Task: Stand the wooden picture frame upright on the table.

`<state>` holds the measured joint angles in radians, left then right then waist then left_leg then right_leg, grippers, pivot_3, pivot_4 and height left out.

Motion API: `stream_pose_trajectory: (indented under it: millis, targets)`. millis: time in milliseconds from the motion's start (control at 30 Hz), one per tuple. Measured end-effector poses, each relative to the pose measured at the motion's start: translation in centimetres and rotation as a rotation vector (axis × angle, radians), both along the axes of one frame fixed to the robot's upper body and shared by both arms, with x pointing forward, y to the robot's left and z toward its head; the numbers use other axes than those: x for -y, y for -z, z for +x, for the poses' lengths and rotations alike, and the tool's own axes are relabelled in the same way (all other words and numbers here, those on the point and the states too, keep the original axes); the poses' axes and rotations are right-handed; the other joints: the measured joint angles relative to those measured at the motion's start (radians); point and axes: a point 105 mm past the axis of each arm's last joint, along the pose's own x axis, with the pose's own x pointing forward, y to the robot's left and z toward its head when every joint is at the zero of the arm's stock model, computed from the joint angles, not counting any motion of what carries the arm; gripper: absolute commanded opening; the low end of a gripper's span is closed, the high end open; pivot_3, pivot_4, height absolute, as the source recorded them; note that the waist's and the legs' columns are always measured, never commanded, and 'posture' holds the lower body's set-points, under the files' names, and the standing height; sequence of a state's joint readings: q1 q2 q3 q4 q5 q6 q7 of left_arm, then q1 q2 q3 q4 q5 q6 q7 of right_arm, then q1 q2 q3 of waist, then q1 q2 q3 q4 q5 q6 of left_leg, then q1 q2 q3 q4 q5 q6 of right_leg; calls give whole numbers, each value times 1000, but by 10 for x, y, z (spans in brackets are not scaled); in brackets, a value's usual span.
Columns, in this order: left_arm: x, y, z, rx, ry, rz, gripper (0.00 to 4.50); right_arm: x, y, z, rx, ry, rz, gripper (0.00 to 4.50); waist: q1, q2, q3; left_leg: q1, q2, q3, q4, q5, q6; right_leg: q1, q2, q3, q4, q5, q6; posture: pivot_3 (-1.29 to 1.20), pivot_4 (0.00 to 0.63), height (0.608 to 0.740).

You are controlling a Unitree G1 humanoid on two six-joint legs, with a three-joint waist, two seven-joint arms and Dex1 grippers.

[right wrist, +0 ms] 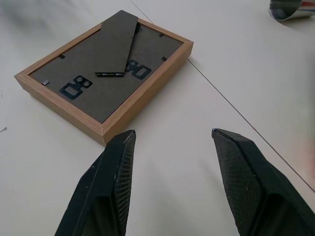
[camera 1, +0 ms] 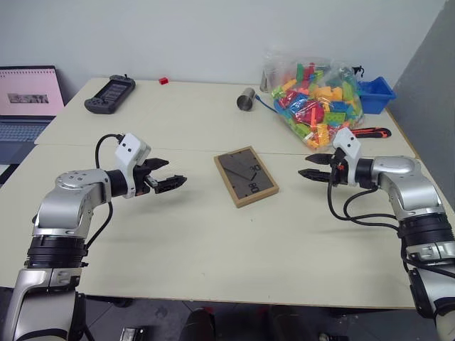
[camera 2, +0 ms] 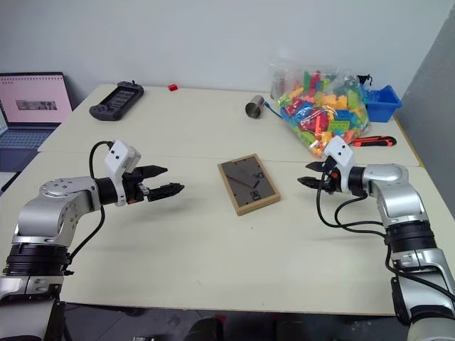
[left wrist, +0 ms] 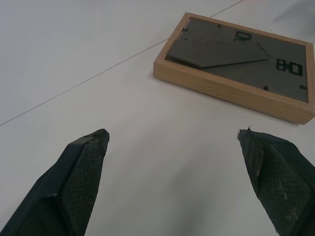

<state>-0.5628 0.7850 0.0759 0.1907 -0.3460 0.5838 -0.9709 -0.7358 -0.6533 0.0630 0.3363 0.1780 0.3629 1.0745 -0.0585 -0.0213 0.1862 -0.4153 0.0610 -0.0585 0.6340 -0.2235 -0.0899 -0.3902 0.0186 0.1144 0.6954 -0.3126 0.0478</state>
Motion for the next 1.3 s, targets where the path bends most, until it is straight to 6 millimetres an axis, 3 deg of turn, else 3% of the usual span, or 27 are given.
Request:
stream_pose_trajectory:
  millis: [1100, 1133, 1300]
  targets:
    - [-7, -5, 8, -5, -51, -20, 4494, 1, 2, 6, 3, 17, 19, 2610, 1, 0, 0, 0, 0, 0, 1, 0, 0, 0, 0, 0, 1, 0, 0, 0, 150, 740]
    - [-7, -6, 8, -3, -49, -21, 4318, 0, 1, 6, 4, 16, 20, 2610, 1, 0, 0, 0, 0, 0, 1, 0, 0, 0, 0, 0, 1, 0, 0, 0, 150, 740]
    - [8, 1, 7, -32, 2, -72, 3460, -11, 6, 10, -9, 10, 58, 1597, 1, 0, 0, 0, 0, 0, 1, 0, 0, 0, 0, 0, 1, 0, 0, 0, 150, 740]
